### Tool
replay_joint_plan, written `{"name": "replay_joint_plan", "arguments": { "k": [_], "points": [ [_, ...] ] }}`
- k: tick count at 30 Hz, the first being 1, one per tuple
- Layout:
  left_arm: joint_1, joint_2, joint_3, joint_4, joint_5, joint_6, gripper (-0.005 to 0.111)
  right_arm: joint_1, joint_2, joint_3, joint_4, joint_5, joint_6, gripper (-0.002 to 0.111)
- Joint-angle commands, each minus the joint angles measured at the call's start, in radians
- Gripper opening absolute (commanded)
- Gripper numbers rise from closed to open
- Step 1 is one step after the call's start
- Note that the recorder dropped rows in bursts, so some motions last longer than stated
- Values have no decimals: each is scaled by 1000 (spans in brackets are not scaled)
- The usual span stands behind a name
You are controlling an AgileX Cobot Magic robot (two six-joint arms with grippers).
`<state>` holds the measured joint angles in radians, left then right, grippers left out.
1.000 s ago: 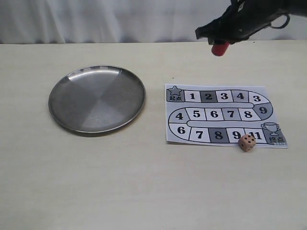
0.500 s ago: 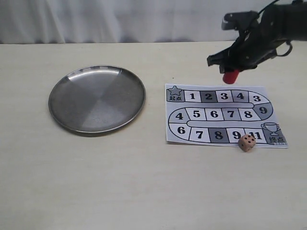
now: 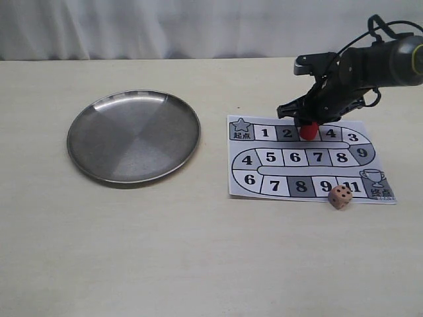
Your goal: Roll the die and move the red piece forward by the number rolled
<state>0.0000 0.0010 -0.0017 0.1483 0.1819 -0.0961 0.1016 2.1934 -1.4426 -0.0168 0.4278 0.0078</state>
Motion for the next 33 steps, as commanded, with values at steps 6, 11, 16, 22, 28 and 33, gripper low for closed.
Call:
{"name": "replay_joint_plan", "arguments": {
  "k": [6, 11, 16, 22, 28, 33],
  "points": [
    [-1, -1, 2, -4, -9, -2, 0, -6, -15, 0, 2, 26, -8, 4],
    [-1, -1, 2, -4, -9, -2, 0, -9, -128, 0, 2, 51, -8, 4],
    [-1, -1, 2, -4, -9, -2, 0, -30, -264, 0, 2, 47, -8, 4],
    [-1, -1, 2, -4, -9, -2, 0, -77, -304, 2, 2, 74, 0, 4],
    [-1, -1, 2, -4, -9, -2, 0, -89, -208, 72, -2, -25, 0, 4],
    [-1, -1, 2, -4, -9, -2, 0, -89, -87, 100, 2, -89, 0, 4]
  ]
}}
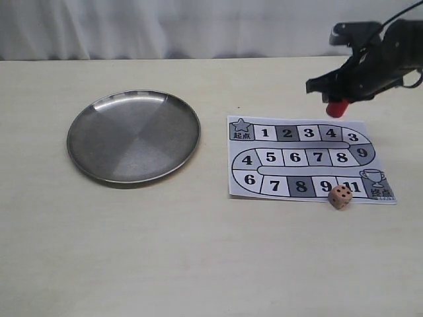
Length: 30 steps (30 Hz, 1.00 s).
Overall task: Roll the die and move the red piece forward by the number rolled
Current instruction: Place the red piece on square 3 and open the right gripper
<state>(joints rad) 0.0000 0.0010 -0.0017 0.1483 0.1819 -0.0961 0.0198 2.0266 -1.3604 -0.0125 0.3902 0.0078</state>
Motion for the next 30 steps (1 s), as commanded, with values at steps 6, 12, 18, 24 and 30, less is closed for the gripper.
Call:
{"name": "replay_joint_plan", "arguments": {
  "k": [6, 12, 18, 24, 30],
  "points": [
    [-1, -1, 2, -4, -9, -2, 0, -17, 157, 18, -2, -59, -2, 4],
    [-1, -1, 2, -4, -9, -2, 0, -41, 157, 18, -2, -49, -2, 4],
    [-1, -1, 2, -4, -9, -2, 0, -42, 157, 18, -2, -44, -2, 5],
    [-1, -1, 2, -4, -9, -2, 0, -40, 157, 18, -2, -50, 0, 29],
    [-1, -1, 2, -4, -9, -2, 0, -40, 157, 18, -2, -53, 3, 60]
  ]
}}
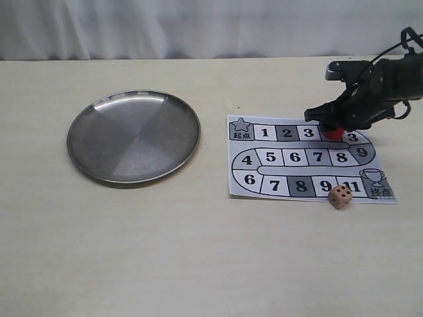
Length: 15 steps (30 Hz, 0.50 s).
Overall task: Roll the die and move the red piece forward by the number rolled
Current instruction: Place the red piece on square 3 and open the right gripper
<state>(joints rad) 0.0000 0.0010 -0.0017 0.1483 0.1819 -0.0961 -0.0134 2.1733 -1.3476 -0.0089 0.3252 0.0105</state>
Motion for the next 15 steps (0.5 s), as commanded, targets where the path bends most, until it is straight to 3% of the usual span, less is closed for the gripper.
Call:
{"name": "replay_joint_plan", "arguments": {
  "k": [1, 5, 9, 10, 13, 14, 15],
  "points": [
    [-1, -1, 2, -4, -9, -2, 0, -7, 10, 3, -6, 12, 0, 64],
    [-1, -1, 2, -4, -9, -2, 0, -7, -24, -1, 1, -6, 0, 76],
    [-1, -1, 2, -4, -9, -2, 0, -9, -181, -1, 1, 19, 0, 69],
    [-1, -1, 2, -4, -9, -2, 0, -9, -222, -1, 1, 33, 0, 63],
    [-1, -1, 2, -4, -9, -2, 0, -9, -431, -1, -5, 134, -43, 18],
    [-1, -1, 2, -4, -9, -2, 0, -9, -474, -1, -5, 158, -43, 8],
    [-1, -1, 2, -4, -9, -2, 0, -9, -518, 7, -5, 179, -43, 5]
  ]
}}
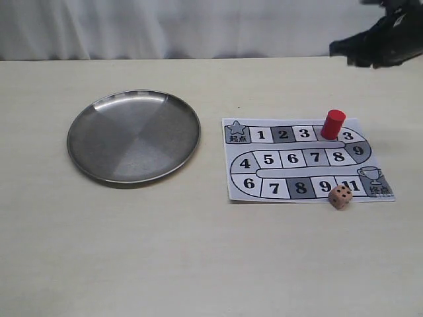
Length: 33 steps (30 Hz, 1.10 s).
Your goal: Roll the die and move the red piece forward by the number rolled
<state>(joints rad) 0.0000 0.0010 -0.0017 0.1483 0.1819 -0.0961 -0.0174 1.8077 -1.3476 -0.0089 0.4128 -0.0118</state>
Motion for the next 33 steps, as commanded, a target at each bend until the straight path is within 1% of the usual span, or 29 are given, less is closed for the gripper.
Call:
{"name": "replay_joint_plan", "arguments": {
  "k": [1, 4, 8, 10, 16, 20, 22, 27, 33],
  "points": [
    [-1, -1, 2, -4, -9, -2, 0, -5, -235, 35, -3, 106, -10, 4],
    [-1, -1, 2, -4, -9, -2, 0, -5, -413, 147, -3, 82, 12, 4],
    [-1, -1, 2, -4, -9, -2, 0, -3, -664, 361, -1, -18, 12, 4],
    [-1, -1, 2, -4, -9, -2, 0, -3, -745, 436, 9, -68, 12, 4],
    [-1, -1, 2, -4, -9, -2, 0, -3, -972, 668, 105, -270, 12, 4],
    [-1, -1, 2, -4, -9, -2, 0, -3, -1112, 819, 214, -338, 12, 4],
    [-1, -1, 2, -4, -9, -2, 0, -3, -1179, 877, 260, -356, 12, 4],
    [-1, -1, 2, -4, -9, -2, 0, -3, -1302, 990, 262, -357, 12, 4],
    [-1, -1, 2, -4, -9, -2, 0, -3, -1368, 1132, 262, -357, 1, 4]
  ]
}}
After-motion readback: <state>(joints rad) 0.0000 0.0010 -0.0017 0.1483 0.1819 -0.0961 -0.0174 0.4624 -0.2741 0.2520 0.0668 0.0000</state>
